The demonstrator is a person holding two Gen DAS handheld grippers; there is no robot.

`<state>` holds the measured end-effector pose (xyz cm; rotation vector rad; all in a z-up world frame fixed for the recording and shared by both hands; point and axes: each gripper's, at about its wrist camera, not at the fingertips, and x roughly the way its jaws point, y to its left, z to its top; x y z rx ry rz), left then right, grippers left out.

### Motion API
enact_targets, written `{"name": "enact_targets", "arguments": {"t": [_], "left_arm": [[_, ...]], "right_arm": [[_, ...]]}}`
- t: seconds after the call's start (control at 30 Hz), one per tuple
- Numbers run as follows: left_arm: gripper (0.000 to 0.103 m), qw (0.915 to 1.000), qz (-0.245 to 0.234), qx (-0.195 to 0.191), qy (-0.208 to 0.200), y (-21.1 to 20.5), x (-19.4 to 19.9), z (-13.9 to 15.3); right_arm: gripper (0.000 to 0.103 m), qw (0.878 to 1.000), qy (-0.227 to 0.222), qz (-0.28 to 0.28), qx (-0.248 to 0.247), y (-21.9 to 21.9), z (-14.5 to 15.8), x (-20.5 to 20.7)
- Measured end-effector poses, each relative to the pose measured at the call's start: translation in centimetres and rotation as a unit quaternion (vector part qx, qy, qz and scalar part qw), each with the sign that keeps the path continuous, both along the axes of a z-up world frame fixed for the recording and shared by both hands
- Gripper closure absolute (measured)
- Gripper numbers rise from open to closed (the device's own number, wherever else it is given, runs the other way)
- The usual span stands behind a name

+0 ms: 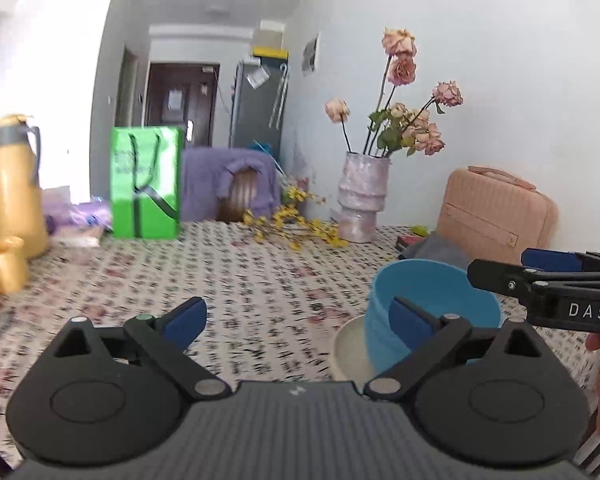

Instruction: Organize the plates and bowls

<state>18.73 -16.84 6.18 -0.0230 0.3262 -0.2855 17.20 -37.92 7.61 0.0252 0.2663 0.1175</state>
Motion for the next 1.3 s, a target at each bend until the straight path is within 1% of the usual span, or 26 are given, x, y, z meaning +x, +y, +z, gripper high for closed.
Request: {"name": "enact_targets", "arguments": {"t": [0.1, 0.17, 0.23, 0.27, 0.33, 0.43, 0.53, 0.6, 0.77, 0.87, 0.97, 1.13, 1.3], "left_arm": [[0.000, 0.9997, 0.023, 0.004, -0.012, 1.4, -2.2, -0.5], [0.000, 0.9992, 0.037, 0.007, -0.013, 2.5, -3.6, -1.1], [0.000, 0.9983, 0.056, 0.010, -0.010, 3.9, -5.1, -2.0], [0.000, 0.9977, 0.067, 0.009, -0.006, 4.5, -5.8, -2.4], [0.000, 0.9960, 0.089, 0.005, -0.001, 6.0, -7.4, -3.4], [0.000, 0.9913, 0.132, 0.001, 0.003, 8.0, -9.3, -4.7], [0.000, 0.9889, 0.148, -0.014, 0.014, 9.9, -10.7, -5.4], [0.000, 0.9871, 0.158, -0.016, 0.016, 10.9, -11.4, -5.6], [0.000, 0.9864, 0.162, -0.020, 0.016, 12.7, -13.0, -5.9], [0.000, 0.9855, 0.166, -0.026, 0.021, 12.9, -12.7, -6.0], [0.000, 0.9865, 0.160, -0.029, 0.018, 12.7, -12.5, -6.1], [0.000, 0.9880, 0.149, -0.022, 0.035, 11.6, -11.2, -6.8], [0.000, 0.9915, 0.120, -0.009, 0.050, 9.6, -8.7, -7.2]], "right_arm": [[0.017, 1.000, -0.015, 0.008, 0.010, 1.4, -0.9, -2.0], [0.014, 1.000, -0.020, 0.013, 0.012, 2.2, -1.8, -3.3], [0.008, 1.000, -0.024, 0.016, 0.010, 3.0, -2.8, -4.7], [0.007, 0.999, -0.026, 0.017, 0.009, 3.3, -3.4, -5.5], [0.007, 0.999, -0.031, 0.023, -0.002, 4.0, -4.7, -6.9], [0.007, 0.999, -0.032, 0.025, -0.020, 5.0, -6.5, -8.9], [0.007, 0.999, -0.028, 0.024, -0.020, 5.7, -7.9, -10.7], [0.007, 0.999, -0.024, 0.029, -0.013, 5.9, -8.5, -11.7], [0.006, 0.999, -0.026, 0.025, -0.010, 6.8, -9.4, -13.2], [0.006, 0.999, -0.015, 0.028, -0.009, 7.3, -9.7, -13.1], [0.006, 0.999, -0.017, 0.034, -0.010, 7.2, -9.7, -12.9], [0.006, 1.000, -0.009, 0.017, 0.009, 6.2, -10.1, -12.4], [0.006, 1.000, 0.000, -0.017, 0.023, 4.0, -11.0, -11.3]]}}
